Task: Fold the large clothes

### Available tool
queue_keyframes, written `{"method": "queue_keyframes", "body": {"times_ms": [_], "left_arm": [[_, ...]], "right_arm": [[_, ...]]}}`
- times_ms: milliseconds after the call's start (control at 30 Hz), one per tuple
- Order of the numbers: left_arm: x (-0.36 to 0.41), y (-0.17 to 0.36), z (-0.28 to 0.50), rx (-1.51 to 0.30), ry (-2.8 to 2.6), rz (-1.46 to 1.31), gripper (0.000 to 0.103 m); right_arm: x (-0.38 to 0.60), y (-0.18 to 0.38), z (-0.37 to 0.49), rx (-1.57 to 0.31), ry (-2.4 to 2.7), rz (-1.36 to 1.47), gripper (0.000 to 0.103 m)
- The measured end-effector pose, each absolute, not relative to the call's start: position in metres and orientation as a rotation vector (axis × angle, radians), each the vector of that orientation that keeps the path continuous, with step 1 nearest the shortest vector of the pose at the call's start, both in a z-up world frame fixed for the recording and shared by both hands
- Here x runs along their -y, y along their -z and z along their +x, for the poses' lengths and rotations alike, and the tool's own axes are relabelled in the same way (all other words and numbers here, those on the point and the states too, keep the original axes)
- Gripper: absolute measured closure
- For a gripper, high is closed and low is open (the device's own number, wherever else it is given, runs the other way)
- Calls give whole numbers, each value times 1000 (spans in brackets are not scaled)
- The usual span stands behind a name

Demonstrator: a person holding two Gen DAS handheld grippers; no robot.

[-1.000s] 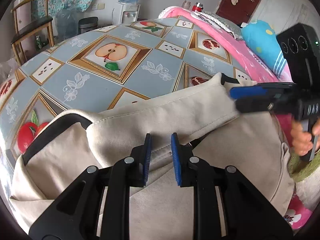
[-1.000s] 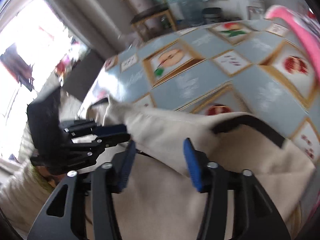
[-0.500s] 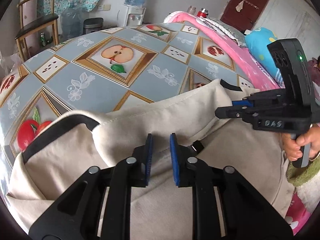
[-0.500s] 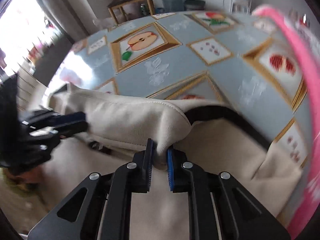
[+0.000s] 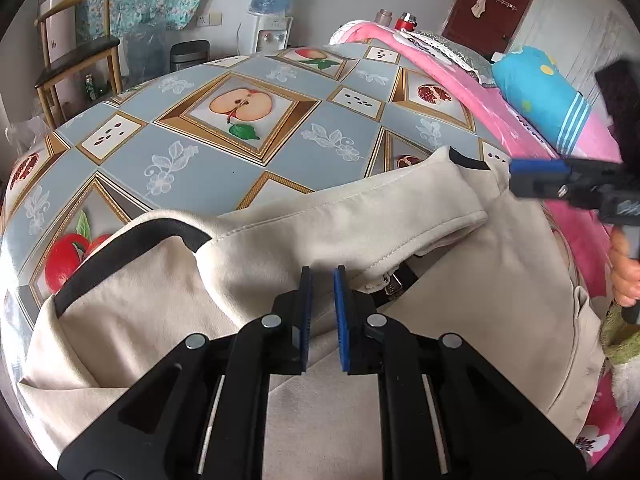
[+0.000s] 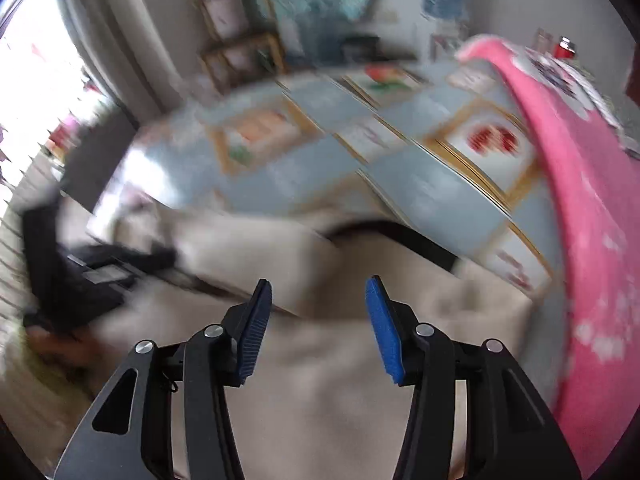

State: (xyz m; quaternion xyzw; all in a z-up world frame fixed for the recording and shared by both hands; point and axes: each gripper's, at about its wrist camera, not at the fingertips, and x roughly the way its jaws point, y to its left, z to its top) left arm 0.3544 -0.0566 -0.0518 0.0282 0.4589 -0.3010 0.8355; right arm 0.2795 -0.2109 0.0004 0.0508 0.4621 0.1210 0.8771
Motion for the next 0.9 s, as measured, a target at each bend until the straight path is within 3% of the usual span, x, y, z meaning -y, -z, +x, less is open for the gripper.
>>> {"method": "queue_keyframes", "body": {"times_ms": [200,367,600,900], "left_arm": [[52,50,354,-979,627,51,91],[11,42,352,-983,503,4,91],[3,16,358,-893,544,-57,91],[43,51,368,-985,512,83,91]], "right_arm": [[135,50,307,-1033,-314,-34,59],[139,65,296,-1008,-329,-45,59],[139,66,292,-994,-335,-45,59],[187,33,281,-954,-285,36,59]]}}
